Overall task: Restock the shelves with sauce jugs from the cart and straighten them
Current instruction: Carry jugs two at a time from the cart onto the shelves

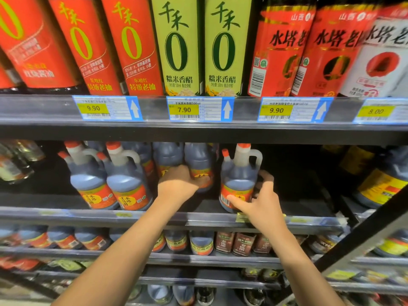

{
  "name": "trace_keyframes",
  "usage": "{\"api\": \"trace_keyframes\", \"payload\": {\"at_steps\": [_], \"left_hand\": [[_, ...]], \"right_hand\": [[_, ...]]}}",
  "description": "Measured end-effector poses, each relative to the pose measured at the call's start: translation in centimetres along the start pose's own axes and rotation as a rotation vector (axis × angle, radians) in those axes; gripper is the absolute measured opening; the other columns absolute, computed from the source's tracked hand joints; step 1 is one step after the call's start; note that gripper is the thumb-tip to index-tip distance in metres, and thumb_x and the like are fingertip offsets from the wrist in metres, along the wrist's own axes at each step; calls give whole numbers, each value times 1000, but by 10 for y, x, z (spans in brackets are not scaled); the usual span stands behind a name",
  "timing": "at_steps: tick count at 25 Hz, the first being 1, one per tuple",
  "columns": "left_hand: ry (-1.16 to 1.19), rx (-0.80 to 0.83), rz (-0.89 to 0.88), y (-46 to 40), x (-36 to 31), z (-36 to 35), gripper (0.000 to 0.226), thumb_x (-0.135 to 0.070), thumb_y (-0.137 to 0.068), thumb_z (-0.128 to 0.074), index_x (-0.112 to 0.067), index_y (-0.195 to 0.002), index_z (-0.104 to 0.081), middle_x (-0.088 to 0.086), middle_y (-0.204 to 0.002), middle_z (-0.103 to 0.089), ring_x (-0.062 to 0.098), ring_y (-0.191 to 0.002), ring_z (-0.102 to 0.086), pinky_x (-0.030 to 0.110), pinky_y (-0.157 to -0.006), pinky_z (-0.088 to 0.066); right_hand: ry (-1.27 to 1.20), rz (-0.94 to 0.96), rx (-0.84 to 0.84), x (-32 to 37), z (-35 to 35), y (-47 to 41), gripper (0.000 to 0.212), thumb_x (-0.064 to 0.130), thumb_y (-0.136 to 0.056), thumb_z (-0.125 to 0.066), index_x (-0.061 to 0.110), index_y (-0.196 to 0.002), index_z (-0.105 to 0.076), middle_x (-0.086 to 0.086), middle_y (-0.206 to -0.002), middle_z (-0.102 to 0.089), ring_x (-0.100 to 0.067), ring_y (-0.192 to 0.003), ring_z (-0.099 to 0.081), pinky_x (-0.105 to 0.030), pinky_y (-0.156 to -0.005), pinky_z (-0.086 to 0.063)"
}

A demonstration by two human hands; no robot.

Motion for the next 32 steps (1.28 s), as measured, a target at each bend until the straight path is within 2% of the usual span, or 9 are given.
{"api": "trace_keyframes", "payload": {"at_steps": [3,6,9,12,15,18,23,28,32], "left_hand": [[77,49,-14,9,17,-4,55,-72,-76,-58,-20,-95,-66,4,-98,-71,31,-92,-67,36,-75,-51],[15,62,-89,34,40,5,45,-61,-91,-57,-17,-83,-58,7,-89,-66,26,-81,-62,35,-68,-49],[-164,-60,-321,73,66,14,51,-55,-96,-46,-13,-119,-66,7,-117,-69,29,-105,-66,42,-83,-54],[-315,-108,-434,115,93,16,56,-55,-91,-40,-15,-116,-70,10,-119,-69,36,-110,-64,48,-90,-53],[-380,-102,-340,159,133,31,54,-54,-91,-41,-17,-119,-68,14,-126,-65,40,-115,-59,52,-91,-51],[-448,-79,-201,205,190,51,55,-54,-90,-38,-21,-126,-63,13,-133,-61,39,-122,-56,54,-95,-48],[-495,-135,86,293,295,90,55,-56,-88,-42,-23,-128,-62,13,-135,-60,38,-120,-57,55,-94,-49],[-507,-257,422,410,392,128,54,-56,-88,-44,-23,-128,-62,12,-133,-59,39,-117,-57,56,-92,-47],[-473,-286,697,501,449,144,56,-58,-87,-44,-23,-127,-62,14,-132,-60,43,-118,-57,59,-93,-46]], "right_hand": [[45,5,-8,4,-3,9,87,37,-74,-89,22,-140,-33,4,-122,-60,-13,-110,-64,-39,-90,-59],[186,90,-170,11,-8,28,67,31,-82,-82,20,-134,-41,-3,-128,-54,-20,-117,-57,-43,-95,-56],[401,193,-309,20,-22,68,49,28,-92,-70,13,-135,-52,-7,-134,-54,-26,-124,-52,-44,-103,-47],[487,274,-240,25,-54,107,39,30,-96,-62,9,-129,-63,-10,-137,-59,-30,-129,-51,-39,-109,-37],[546,265,-63,42,-105,137,55,47,-96,-44,12,-134,-64,-7,-143,-59,-31,-135,-49,-45,-115,-39],[601,304,108,69,-159,167,69,59,-95,-31,18,-145,-55,-3,-152,-51,-33,-143,-42,-48,-118,-36],[650,503,369,133,-255,237,73,63,-96,-26,20,-150,-48,-2,-155,-48,-37,-145,-38,-50,-119,-34],[577,694,635,197,-343,331,78,67,-92,-16,27,-153,-42,4,-161,-38,-32,-152,-25,-49,-123,-25],[535,880,787,242,-398,405,68,65,-95,-29,26,-147,-49,3,-157,-45,-37,-147,-35,-52,-118,-33]]}}
Point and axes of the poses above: each hand's wrist, its own y-axis away from the middle knuckle, its own z-axis out of the back of the hand, x = y × z, the point moved 1 cm from there along -y, towards the middle knuckle
